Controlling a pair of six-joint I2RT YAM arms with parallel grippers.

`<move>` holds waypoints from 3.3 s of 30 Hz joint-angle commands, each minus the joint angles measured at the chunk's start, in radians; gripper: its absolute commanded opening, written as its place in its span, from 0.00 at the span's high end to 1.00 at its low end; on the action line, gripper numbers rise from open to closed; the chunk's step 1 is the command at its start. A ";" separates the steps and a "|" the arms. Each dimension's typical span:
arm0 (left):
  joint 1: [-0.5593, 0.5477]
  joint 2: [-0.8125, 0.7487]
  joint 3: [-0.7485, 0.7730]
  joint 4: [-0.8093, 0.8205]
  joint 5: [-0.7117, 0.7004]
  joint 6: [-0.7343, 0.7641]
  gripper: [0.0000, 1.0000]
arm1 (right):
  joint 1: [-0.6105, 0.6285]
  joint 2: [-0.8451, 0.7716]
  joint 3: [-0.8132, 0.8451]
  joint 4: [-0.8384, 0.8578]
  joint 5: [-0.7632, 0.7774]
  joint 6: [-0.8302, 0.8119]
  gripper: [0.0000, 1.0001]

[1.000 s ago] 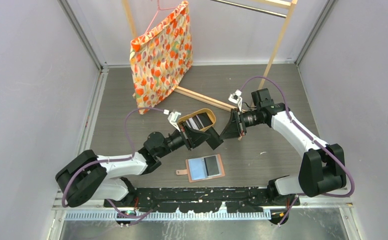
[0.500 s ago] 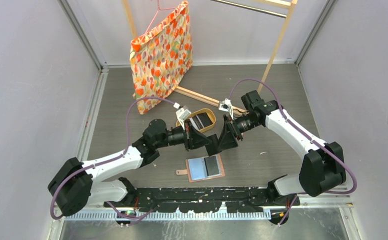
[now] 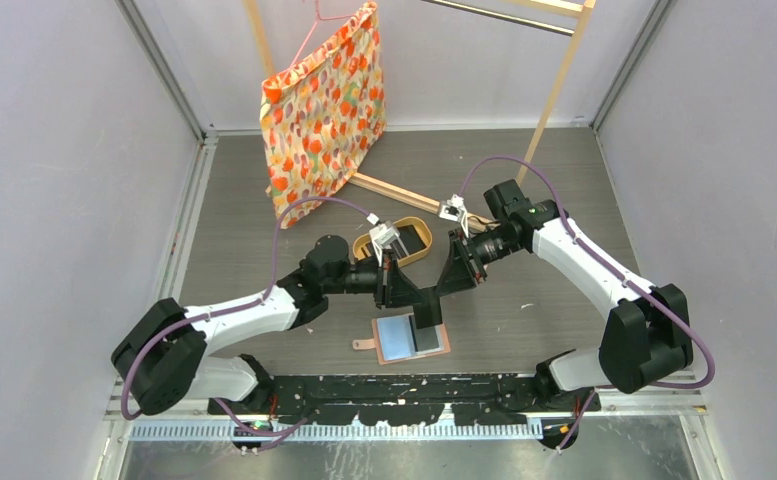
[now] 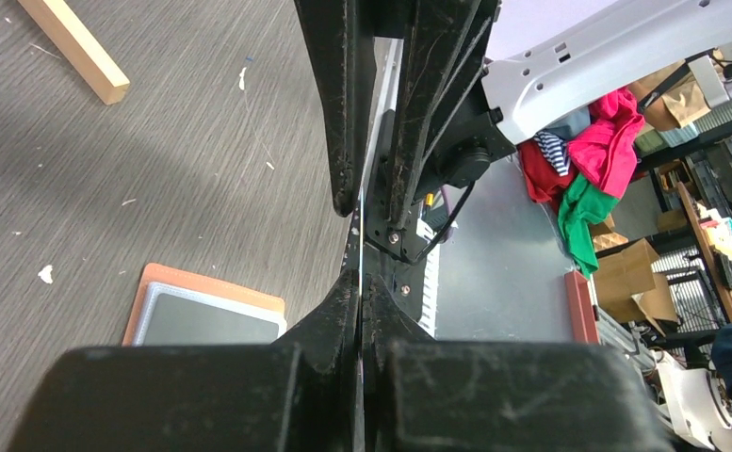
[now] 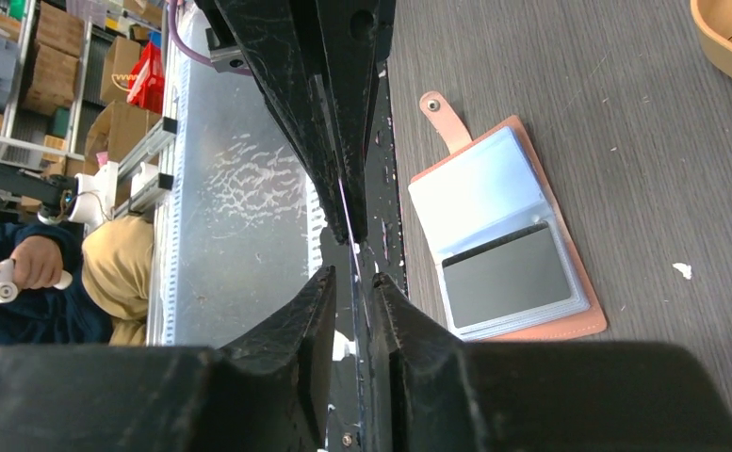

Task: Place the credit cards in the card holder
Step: Insert the credit card into the card holder.

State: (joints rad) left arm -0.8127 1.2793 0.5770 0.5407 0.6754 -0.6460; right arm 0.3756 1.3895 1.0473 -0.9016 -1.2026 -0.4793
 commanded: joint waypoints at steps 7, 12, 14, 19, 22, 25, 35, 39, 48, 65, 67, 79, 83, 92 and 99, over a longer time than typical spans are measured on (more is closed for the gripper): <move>0.004 0.017 0.036 0.047 0.030 -0.015 0.99 | 0.029 0.014 0.022 0.062 -0.030 0.048 0.99; 0.004 0.015 0.027 0.056 0.021 -0.024 1.00 | 0.045 0.031 0.017 0.062 -0.031 0.046 0.87; 0.004 0.012 0.025 0.057 0.015 -0.023 0.99 | 0.045 0.038 0.018 0.060 -0.037 0.047 0.75; 0.009 0.008 0.013 0.066 0.006 -0.027 0.99 | 0.054 0.047 0.018 0.062 -0.039 0.048 0.72; 0.010 0.010 0.011 0.068 0.007 -0.030 0.99 | 0.056 0.054 0.026 0.060 -0.034 0.052 0.96; 0.019 0.004 0.004 0.064 0.002 -0.041 0.97 | 0.056 0.053 0.027 0.062 0.000 0.059 0.99; 0.125 -0.221 -0.017 -0.480 -0.201 -0.033 0.49 | 0.051 0.104 -0.125 0.407 0.183 0.440 0.99; 0.125 -0.326 -0.037 -0.652 -0.274 -0.085 0.50 | 0.051 0.120 -0.179 0.531 0.305 0.604 0.99; 0.095 -0.358 -0.115 -0.610 -0.317 -0.306 0.86 | 0.068 0.143 -0.256 0.691 0.385 0.851 0.99; -0.015 -0.133 -0.215 -0.286 -0.390 -0.352 0.94 | 0.107 0.110 -0.347 0.690 0.375 0.786 0.99; -0.022 -0.128 -0.235 -0.277 -0.414 -0.358 0.94 | 0.121 0.119 -0.348 0.710 0.378 0.796 0.99; -0.029 0.041 -0.263 -0.143 -0.403 -0.373 0.95 | 0.130 0.166 -0.359 0.751 0.409 0.848 0.99; -0.029 0.055 -0.285 -0.152 -0.424 -0.400 0.96 | 0.130 0.164 -0.367 0.733 0.409 0.849 0.99; -0.029 -0.039 -0.347 -0.250 -0.494 -0.430 0.98 | 0.133 0.154 -0.395 0.741 0.403 0.865 0.99; -0.029 -0.048 -0.353 -0.236 -0.487 -0.420 0.98 | 0.181 0.179 -0.401 0.764 0.413 0.883 0.99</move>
State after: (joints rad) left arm -0.8379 1.2373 0.2390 0.3317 0.2165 -1.0752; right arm 0.5270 1.5627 0.6456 -0.1646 -0.8040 0.3962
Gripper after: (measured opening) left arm 0.027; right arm 0.025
